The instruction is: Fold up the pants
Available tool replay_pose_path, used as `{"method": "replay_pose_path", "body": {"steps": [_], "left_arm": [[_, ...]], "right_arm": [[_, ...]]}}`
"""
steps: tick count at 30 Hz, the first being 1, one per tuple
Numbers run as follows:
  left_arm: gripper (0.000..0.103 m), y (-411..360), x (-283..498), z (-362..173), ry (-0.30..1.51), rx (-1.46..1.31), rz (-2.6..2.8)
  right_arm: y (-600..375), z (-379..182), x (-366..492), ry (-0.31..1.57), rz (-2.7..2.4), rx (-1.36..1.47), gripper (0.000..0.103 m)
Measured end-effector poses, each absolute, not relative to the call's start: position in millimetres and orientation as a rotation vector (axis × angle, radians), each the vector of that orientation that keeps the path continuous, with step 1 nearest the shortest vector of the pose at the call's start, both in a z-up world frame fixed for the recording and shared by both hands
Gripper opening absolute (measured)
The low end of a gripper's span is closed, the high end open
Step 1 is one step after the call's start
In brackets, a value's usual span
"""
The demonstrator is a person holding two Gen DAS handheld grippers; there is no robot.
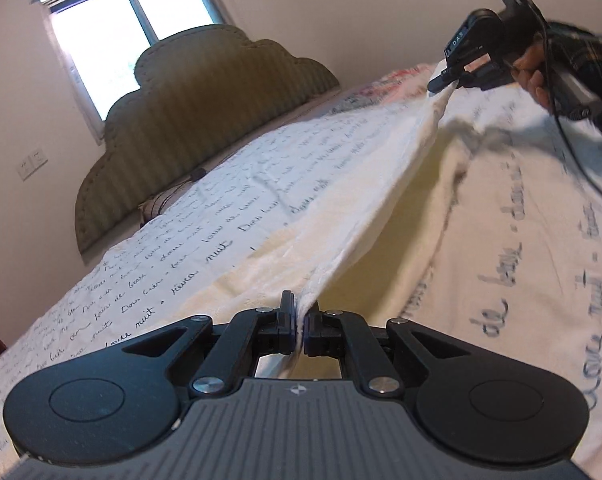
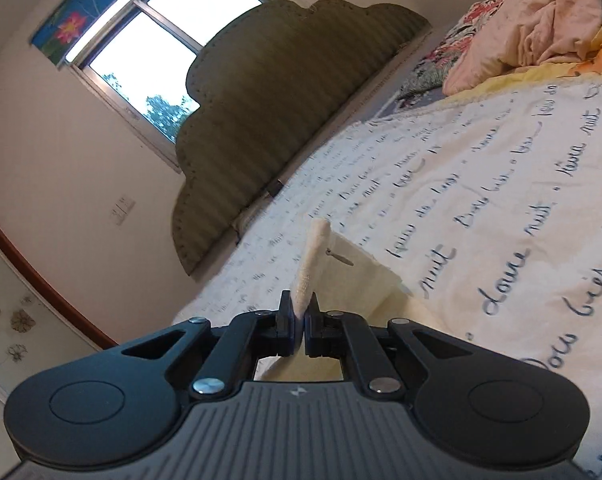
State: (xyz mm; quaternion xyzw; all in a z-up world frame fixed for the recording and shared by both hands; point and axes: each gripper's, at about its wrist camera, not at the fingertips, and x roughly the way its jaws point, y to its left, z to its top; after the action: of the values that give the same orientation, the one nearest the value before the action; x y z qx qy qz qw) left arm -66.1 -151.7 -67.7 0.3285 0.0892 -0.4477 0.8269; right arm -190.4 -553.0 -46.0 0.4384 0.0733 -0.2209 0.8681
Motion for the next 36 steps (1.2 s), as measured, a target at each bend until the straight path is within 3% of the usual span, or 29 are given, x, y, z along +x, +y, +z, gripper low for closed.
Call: {"method": "replay_pose_path", "body": {"steps": [7,17,21,24,25,26,30,36], "left_arm": [[0.008,-158.9,-69.7,-93.5,0.202,0.778,-0.940],[0.008,-162.9,-70.6,-100.5,0.204,0.783,-0.915],[0.017,-155.1,-63.3,-87.4,0.256,0.722,-0.947],[0.027,-142.5,-49.7,-70.2,0.338,0.625,-0.990],[0.033,-138.6,-45.3,-64.6,0.353,0.600,-0.999],[0.035,-133.8,-39.4,-57.3,0.366,0.570,-1.004],[0.046,-122.9,-15.2,-35.0,0.404,0.480,-0.991],[0.053,-107.3,18.2,-7.4,0.514,0.348,-1.039]], "right_arm": [[-548.5,-90.1,-199.7,0.276,-0.561,0.947,0.005],[-535.5,-83.2,-182.0,0.326,-0.590,0.773,0.006],[-536.4,-87.0,-180.7,0.350,-0.594,0.779,0.006],[-539.4,-77.2,-198.4,0.302,-0.658,0.840,0.015],[-537.8,-69.8,-204.5,0.279,-0.740,0.830,0.023],[-533.7,-60.4,-208.4,0.256,-0.829,0.787,0.028],[-491.9,-14.4,-180.5,0.217,-0.778,0.473,0.028],[-367.1,4.4,-48.8,0.520,-0.136,-0.018,0.027]]}}
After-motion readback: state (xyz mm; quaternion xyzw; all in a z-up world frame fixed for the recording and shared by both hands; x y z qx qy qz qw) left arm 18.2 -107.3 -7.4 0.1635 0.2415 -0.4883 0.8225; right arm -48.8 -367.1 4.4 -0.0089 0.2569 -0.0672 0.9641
